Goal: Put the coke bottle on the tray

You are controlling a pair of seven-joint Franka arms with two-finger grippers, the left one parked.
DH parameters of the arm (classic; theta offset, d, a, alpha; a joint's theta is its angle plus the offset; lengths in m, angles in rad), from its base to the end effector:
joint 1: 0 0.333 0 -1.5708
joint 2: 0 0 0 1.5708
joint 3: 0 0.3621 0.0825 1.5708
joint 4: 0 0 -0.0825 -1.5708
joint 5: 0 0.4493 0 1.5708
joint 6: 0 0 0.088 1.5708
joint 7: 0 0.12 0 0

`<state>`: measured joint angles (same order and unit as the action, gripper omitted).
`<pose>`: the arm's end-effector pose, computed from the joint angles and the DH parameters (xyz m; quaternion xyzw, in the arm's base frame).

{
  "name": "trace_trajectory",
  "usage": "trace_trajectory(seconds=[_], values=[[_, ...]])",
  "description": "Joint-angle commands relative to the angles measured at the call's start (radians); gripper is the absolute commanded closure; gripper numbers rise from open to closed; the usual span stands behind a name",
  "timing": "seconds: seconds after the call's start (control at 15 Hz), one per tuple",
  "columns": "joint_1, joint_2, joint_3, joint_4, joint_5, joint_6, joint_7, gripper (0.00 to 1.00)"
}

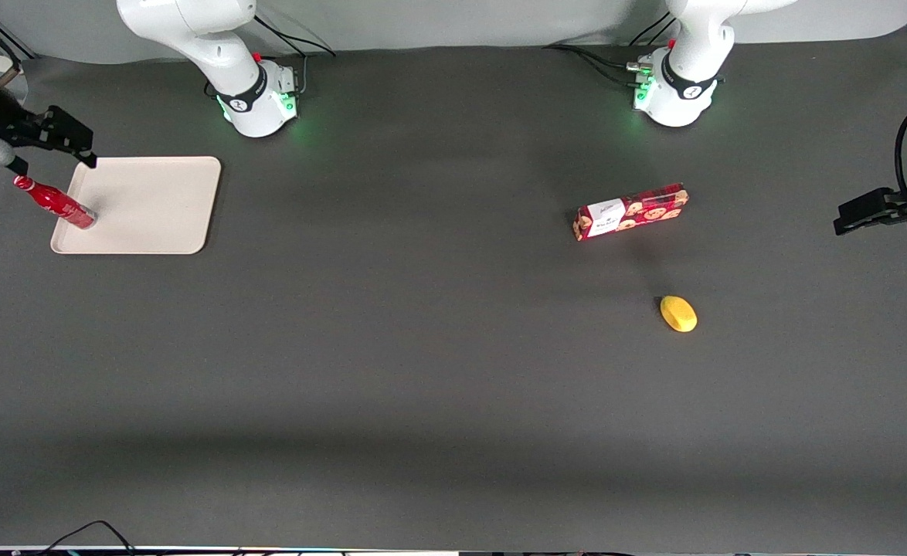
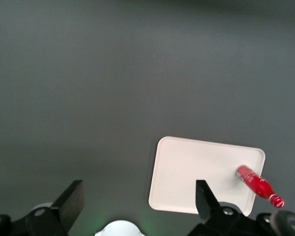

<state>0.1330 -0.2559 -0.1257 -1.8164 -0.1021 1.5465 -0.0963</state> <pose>0.5238 -0.0172 0.6692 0.9979 0.0531 -0.0095 0.0348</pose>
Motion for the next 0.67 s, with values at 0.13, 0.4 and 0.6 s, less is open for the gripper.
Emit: trace_trajectory(seconds=[0.13,0.4,0.6], values=[[-0.007,0.181,-0.005,0.207,0.082,-0.023,0.048,0.00],[-0.006,0.198,-0.005,0.216,0.098,-0.016,0.093,0.00],[-0.006,0.201,-0.005,0.217,0.096,-0.017,0.093,0.00]])
